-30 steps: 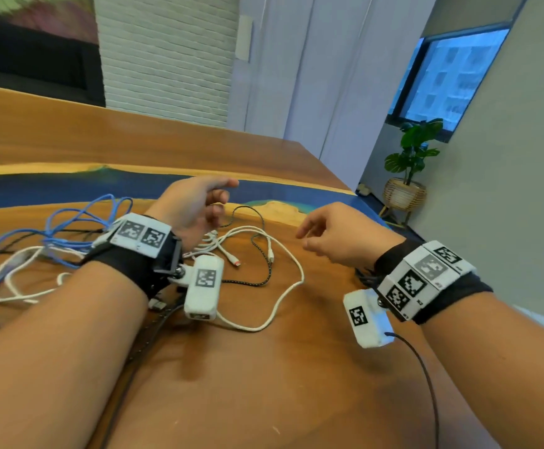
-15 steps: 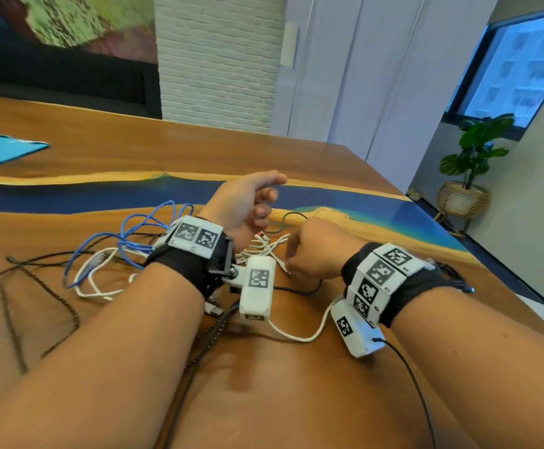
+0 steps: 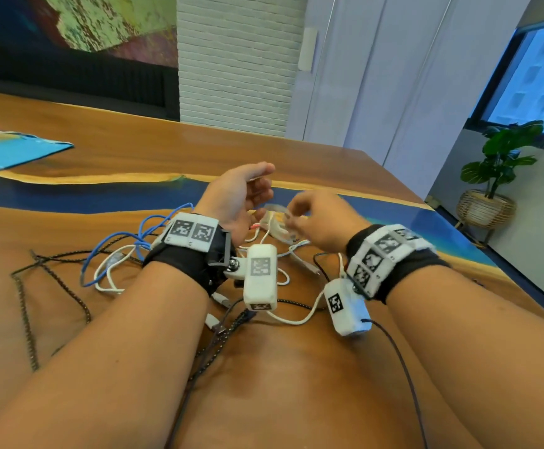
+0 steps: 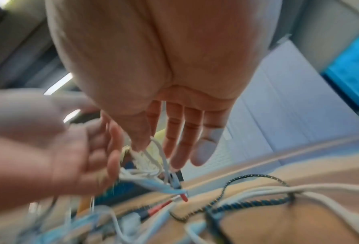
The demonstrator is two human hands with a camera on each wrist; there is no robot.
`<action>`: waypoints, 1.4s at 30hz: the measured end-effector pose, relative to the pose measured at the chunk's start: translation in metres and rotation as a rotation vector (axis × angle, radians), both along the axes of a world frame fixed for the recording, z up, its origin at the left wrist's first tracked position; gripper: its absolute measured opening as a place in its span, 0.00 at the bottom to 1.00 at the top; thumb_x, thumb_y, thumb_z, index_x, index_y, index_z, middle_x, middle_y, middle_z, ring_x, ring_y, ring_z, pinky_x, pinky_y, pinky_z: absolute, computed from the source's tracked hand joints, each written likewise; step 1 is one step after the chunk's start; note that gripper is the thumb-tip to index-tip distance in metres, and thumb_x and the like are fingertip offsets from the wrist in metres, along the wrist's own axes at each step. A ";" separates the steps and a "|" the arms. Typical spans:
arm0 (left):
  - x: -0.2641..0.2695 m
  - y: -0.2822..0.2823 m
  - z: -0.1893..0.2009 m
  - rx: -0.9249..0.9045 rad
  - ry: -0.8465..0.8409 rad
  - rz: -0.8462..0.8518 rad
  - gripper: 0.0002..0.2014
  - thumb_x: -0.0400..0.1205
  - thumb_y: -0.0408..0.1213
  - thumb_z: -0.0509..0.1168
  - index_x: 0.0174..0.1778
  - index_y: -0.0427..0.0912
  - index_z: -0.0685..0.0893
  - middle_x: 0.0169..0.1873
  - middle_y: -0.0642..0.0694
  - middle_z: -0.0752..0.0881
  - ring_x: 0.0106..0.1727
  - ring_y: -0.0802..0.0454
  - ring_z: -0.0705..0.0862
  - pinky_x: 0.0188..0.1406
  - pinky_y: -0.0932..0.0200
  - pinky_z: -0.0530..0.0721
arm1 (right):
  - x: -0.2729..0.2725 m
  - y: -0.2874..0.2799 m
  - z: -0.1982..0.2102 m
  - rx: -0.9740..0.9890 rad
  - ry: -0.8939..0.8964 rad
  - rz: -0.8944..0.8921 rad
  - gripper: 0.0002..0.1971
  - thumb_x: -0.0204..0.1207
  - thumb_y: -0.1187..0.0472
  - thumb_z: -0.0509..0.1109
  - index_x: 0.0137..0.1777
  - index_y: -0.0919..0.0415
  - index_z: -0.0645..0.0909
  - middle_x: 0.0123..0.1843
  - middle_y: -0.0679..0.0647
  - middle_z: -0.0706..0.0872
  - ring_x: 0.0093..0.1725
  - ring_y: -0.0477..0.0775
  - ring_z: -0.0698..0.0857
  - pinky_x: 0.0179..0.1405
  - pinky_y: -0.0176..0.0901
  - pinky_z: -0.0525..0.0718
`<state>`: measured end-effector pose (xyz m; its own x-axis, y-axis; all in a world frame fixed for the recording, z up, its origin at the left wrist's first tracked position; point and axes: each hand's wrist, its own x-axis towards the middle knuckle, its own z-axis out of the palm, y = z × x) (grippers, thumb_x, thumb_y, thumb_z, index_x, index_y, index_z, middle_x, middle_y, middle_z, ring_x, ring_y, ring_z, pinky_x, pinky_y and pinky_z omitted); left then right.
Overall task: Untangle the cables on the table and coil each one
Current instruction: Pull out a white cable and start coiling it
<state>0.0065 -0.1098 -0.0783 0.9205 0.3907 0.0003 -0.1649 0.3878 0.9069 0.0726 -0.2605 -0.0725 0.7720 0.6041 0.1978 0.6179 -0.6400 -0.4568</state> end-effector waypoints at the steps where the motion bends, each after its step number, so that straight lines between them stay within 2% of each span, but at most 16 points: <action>1: 0.000 -0.001 0.001 0.020 -0.005 0.019 0.07 0.85 0.45 0.68 0.48 0.49 0.91 0.36 0.54 0.86 0.41 0.54 0.84 0.44 0.51 0.74 | 0.001 -0.004 0.006 0.207 0.106 0.002 0.04 0.84 0.59 0.72 0.50 0.59 0.86 0.46 0.53 0.92 0.44 0.52 0.91 0.44 0.51 0.87; 4: -0.001 -0.004 0.003 0.078 -0.026 0.031 0.08 0.82 0.47 0.71 0.52 0.50 0.92 0.46 0.52 0.89 0.52 0.52 0.85 0.53 0.46 0.73 | -0.008 -0.016 0.018 0.749 0.461 0.062 0.04 0.87 0.66 0.67 0.50 0.65 0.81 0.42 0.61 0.93 0.40 0.61 0.93 0.44 0.55 0.93; 7: -0.005 -0.008 0.006 0.141 -0.041 -0.072 0.14 0.81 0.52 0.72 0.59 0.53 0.92 0.53 0.53 0.90 0.60 0.50 0.85 0.59 0.44 0.73 | -0.022 -0.026 0.019 1.034 0.649 0.130 0.04 0.87 0.67 0.66 0.51 0.65 0.80 0.44 0.63 0.92 0.42 0.61 0.93 0.45 0.52 0.93; 9: -0.009 -0.012 0.009 0.163 -0.076 -0.186 0.14 0.82 0.49 0.71 0.61 0.50 0.91 0.52 0.50 0.91 0.55 0.48 0.87 0.62 0.42 0.75 | -0.030 -0.032 0.013 1.145 0.722 0.144 0.04 0.87 0.65 0.65 0.52 0.63 0.80 0.47 0.63 0.93 0.45 0.61 0.93 0.48 0.53 0.93; 11: -0.011 -0.016 0.011 0.179 -0.122 -0.238 0.11 0.82 0.35 0.69 0.59 0.44 0.90 0.48 0.46 0.92 0.47 0.47 0.89 0.58 0.44 0.79 | -0.035 -0.041 0.006 1.222 0.752 0.134 0.03 0.87 0.65 0.64 0.54 0.63 0.79 0.48 0.61 0.93 0.46 0.60 0.92 0.48 0.54 0.92; 13: -0.011 -0.021 0.010 0.200 -0.130 -0.241 0.16 0.79 0.20 0.62 0.54 0.40 0.88 0.39 0.46 0.90 0.36 0.49 0.89 0.44 0.52 0.81 | -0.037 -0.051 -0.001 1.249 0.739 0.111 0.04 0.88 0.65 0.63 0.58 0.63 0.78 0.46 0.59 0.92 0.41 0.57 0.90 0.48 0.58 0.91; 15: -0.011 -0.027 0.006 0.216 -0.114 -0.253 0.20 0.76 0.14 0.56 0.51 0.40 0.87 0.32 0.49 0.86 0.29 0.52 0.84 0.32 0.57 0.79 | -0.037 -0.059 -0.009 1.258 0.719 0.083 0.06 0.88 0.66 0.63 0.62 0.64 0.77 0.43 0.58 0.91 0.35 0.54 0.88 0.42 0.55 0.90; 17: -0.009 -0.031 0.001 0.203 -0.081 -0.320 0.22 0.76 0.15 0.55 0.54 0.38 0.88 0.32 0.46 0.84 0.28 0.52 0.80 0.32 0.56 0.79 | -0.036 -0.065 -0.018 1.295 0.730 0.056 0.07 0.87 0.67 0.63 0.62 0.64 0.77 0.41 0.58 0.90 0.32 0.52 0.87 0.37 0.50 0.91; 20: -0.008 -0.036 -0.003 0.185 -0.018 -0.485 0.18 0.78 0.27 0.62 0.63 0.38 0.87 0.37 0.43 0.84 0.29 0.52 0.77 0.40 0.52 0.76 | -0.034 -0.074 -0.030 1.387 0.797 0.011 0.05 0.87 0.67 0.63 0.57 0.61 0.79 0.39 0.58 0.90 0.33 0.53 0.86 0.38 0.50 0.91; 24: -0.008 -0.049 -0.008 0.373 0.037 -0.559 0.14 0.83 0.30 0.69 0.64 0.37 0.89 0.36 0.39 0.78 0.30 0.53 0.70 0.31 0.60 0.72 | -0.031 -0.087 -0.032 1.552 0.933 -0.004 0.06 0.88 0.66 0.61 0.54 0.58 0.79 0.35 0.56 0.83 0.26 0.48 0.76 0.27 0.39 0.84; 27: -0.010 -0.056 -0.006 0.498 0.053 -0.522 0.09 0.85 0.33 0.69 0.57 0.33 0.90 0.31 0.42 0.69 0.28 0.53 0.63 0.26 0.61 0.64 | -0.025 -0.092 -0.033 1.573 0.939 -0.019 0.06 0.88 0.65 0.61 0.54 0.58 0.79 0.33 0.55 0.78 0.21 0.45 0.66 0.18 0.35 0.69; 29: -0.011 -0.058 -0.004 0.508 0.045 -0.506 0.09 0.87 0.36 0.68 0.53 0.32 0.84 0.27 0.47 0.64 0.26 0.53 0.60 0.27 0.59 0.61 | -0.023 -0.092 -0.035 1.549 0.939 -0.030 0.05 0.88 0.64 0.61 0.53 0.58 0.79 0.31 0.54 0.77 0.20 0.45 0.65 0.16 0.34 0.66; 34: -0.011 -0.061 0.001 0.142 -0.090 -0.432 0.09 0.91 0.32 0.56 0.51 0.39 0.81 0.24 0.51 0.67 0.19 0.57 0.63 0.30 0.57 0.76 | -0.028 -0.093 -0.036 1.354 0.953 -0.082 0.11 0.84 0.54 0.69 0.42 0.58 0.83 0.21 0.50 0.66 0.22 0.49 0.68 0.27 0.42 0.77; 36: -0.012 -0.062 0.006 0.120 -0.105 -0.387 0.09 0.89 0.31 0.56 0.48 0.40 0.82 0.24 0.51 0.67 0.20 0.57 0.61 0.21 0.62 0.67 | -0.029 -0.095 -0.035 1.346 0.962 -0.098 0.12 0.76 0.51 0.75 0.38 0.59 0.84 0.20 0.50 0.64 0.24 0.51 0.70 0.34 0.46 0.76; 39: -0.018 -0.059 0.014 0.315 -0.109 -0.266 0.04 0.76 0.33 0.63 0.38 0.40 0.82 0.24 0.51 0.63 0.24 0.53 0.54 0.21 0.58 0.51 | -0.026 -0.098 -0.037 1.354 0.933 -0.076 0.10 0.69 0.53 0.78 0.43 0.59 0.83 0.19 0.48 0.63 0.22 0.49 0.68 0.31 0.43 0.72; 42: -0.026 -0.051 0.025 0.566 -0.132 -0.111 0.05 0.71 0.34 0.64 0.35 0.36 0.82 0.25 0.44 0.63 0.29 0.45 0.54 0.23 0.57 0.52 | -0.022 -0.099 -0.039 1.320 0.846 -0.014 0.09 0.77 0.59 0.75 0.53 0.60 0.83 0.20 0.47 0.70 0.18 0.46 0.66 0.23 0.40 0.69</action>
<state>-0.0193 -0.1604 -0.0537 0.9340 0.1976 0.2976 -0.2762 -0.1291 0.9524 0.0505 -0.3595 -0.1115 0.9320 0.3526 0.0839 -0.1004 0.4737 -0.8749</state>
